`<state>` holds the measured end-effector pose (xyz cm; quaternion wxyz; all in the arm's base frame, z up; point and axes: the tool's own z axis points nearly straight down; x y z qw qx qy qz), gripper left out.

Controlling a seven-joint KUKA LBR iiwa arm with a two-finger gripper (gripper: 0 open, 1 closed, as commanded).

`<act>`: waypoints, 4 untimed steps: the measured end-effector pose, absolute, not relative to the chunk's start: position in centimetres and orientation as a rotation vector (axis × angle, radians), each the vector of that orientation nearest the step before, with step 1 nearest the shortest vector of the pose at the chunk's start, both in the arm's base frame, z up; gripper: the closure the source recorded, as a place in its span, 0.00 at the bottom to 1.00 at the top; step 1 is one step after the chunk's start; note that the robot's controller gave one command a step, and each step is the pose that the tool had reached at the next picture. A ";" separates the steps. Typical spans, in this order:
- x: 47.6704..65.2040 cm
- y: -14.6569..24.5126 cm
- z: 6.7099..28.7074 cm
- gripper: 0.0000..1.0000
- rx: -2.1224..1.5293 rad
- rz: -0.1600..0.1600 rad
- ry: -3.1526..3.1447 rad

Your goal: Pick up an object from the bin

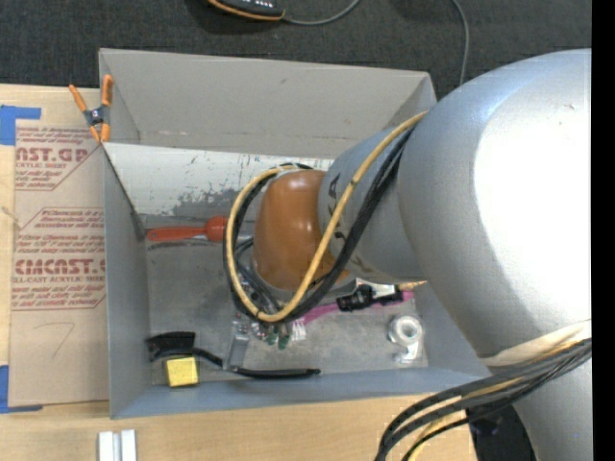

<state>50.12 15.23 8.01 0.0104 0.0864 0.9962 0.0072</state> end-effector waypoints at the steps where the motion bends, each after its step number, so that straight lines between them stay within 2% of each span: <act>1: 53.8 17.3 7.0 0.00 -0.036 0.017 3.117; 2: 49.1 20.8 7.4 0.00 -0.749 0.012 3.019; 3: 48.9 17.9 7.0 1.00 -0.648 0.011 3.046; 4: 48.9 17.9 7.0 1.00 -0.648 0.011 3.047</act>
Offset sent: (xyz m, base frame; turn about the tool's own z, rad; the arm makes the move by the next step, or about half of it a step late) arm -0.0166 0.0593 -0.0078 -0.6963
